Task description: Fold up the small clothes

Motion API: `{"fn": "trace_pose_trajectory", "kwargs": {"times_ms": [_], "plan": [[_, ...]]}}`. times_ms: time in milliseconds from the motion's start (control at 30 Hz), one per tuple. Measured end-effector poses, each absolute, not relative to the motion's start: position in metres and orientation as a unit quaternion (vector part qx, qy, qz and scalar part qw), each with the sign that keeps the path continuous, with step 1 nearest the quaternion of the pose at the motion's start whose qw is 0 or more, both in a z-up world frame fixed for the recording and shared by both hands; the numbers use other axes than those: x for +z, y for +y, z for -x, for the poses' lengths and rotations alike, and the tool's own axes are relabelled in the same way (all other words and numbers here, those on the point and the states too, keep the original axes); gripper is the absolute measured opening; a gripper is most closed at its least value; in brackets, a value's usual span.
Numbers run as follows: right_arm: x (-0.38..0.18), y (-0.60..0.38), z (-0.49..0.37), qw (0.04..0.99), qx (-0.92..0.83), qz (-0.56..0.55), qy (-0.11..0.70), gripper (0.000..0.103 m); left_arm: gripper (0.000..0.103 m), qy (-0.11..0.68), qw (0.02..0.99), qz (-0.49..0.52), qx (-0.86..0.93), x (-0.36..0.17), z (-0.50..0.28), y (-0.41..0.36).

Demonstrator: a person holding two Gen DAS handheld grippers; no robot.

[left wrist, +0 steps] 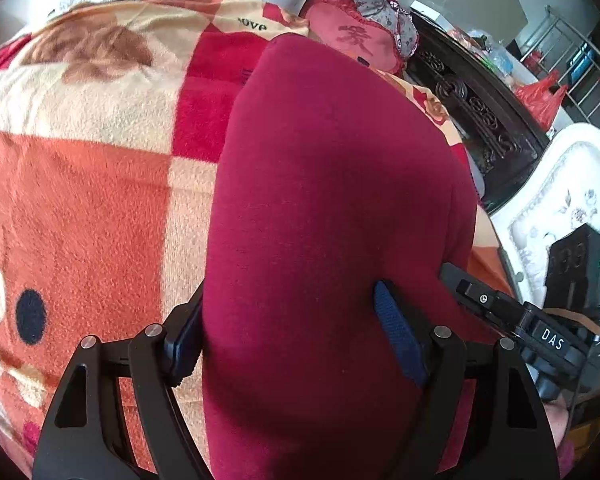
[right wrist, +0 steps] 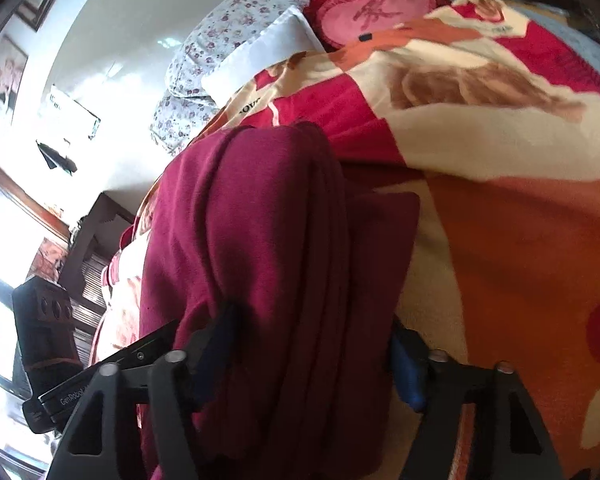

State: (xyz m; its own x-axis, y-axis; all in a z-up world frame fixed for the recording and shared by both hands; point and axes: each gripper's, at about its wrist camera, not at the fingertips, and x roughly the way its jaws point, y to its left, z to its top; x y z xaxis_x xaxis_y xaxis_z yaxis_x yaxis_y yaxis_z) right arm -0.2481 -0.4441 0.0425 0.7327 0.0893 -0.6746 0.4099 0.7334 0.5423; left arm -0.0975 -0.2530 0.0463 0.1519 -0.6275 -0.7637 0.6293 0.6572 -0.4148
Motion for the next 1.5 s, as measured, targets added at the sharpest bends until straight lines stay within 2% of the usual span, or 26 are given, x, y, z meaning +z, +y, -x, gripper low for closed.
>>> {"fn": "trace_pose_trajectory", "kwargs": {"times_ms": [133,200,300,500,633,767,867,967,1100,1233,1400,1500], "plan": [[0.054,-0.437,0.254,0.872,-0.106,-0.326,0.349,0.043,0.063,0.489,0.768,-0.012,-0.413,0.052,0.104,-0.252],[0.062,-0.432,0.258,0.876,-0.105,-0.323,0.342,0.039,0.053,0.483,0.772,-0.011,-0.413,0.056,0.107,-0.249],[0.075,-0.421,0.259,0.884,-0.101,-0.309,0.337,0.037,0.045,0.478,0.773,-0.010,-0.416,0.065,0.111,-0.240],[0.101,-0.389,0.263,0.890,-0.063,-0.302,0.335,0.036,0.045,0.464,0.785,-0.023,-0.410,0.089,0.122,-0.203],[0.096,-0.359,0.261,0.885,-0.028,-0.307,0.348,0.036,0.045,0.468,0.793,-0.034,-0.388,0.095,0.129,-0.163],[0.073,-0.331,0.254,0.871,-0.003,-0.313,0.377,0.036,0.045,0.483,0.798,-0.035,-0.358,0.087,0.137,-0.127],[0.045,-0.325,0.249,0.847,-0.022,-0.323,0.423,0.040,0.045,0.508,0.792,-0.039,-0.338,0.064,0.142,-0.113],[0.050,-0.327,0.261,0.848,-0.036,-0.328,0.415,0.043,0.046,0.503,0.798,-0.035,-0.330,0.056,0.145,-0.107],[0.086,-0.320,0.274,0.878,-0.066,-0.267,0.392,0.043,0.047,0.505,0.800,-0.034,-0.322,0.057,0.145,-0.107],[0.112,-0.298,0.260,0.900,-0.018,-0.230,0.370,0.043,0.048,0.500,0.807,-0.029,-0.312,0.061,0.148,-0.102],[0.081,-0.271,0.226,0.887,0.021,-0.196,0.418,0.043,0.048,0.485,0.819,-0.041,-0.303,0.070,0.153,-0.091],[0.057,-0.262,0.236,0.880,0.009,-0.156,0.448,0.043,0.051,0.467,0.830,-0.045,-0.302,0.078,0.155,-0.081]]}}
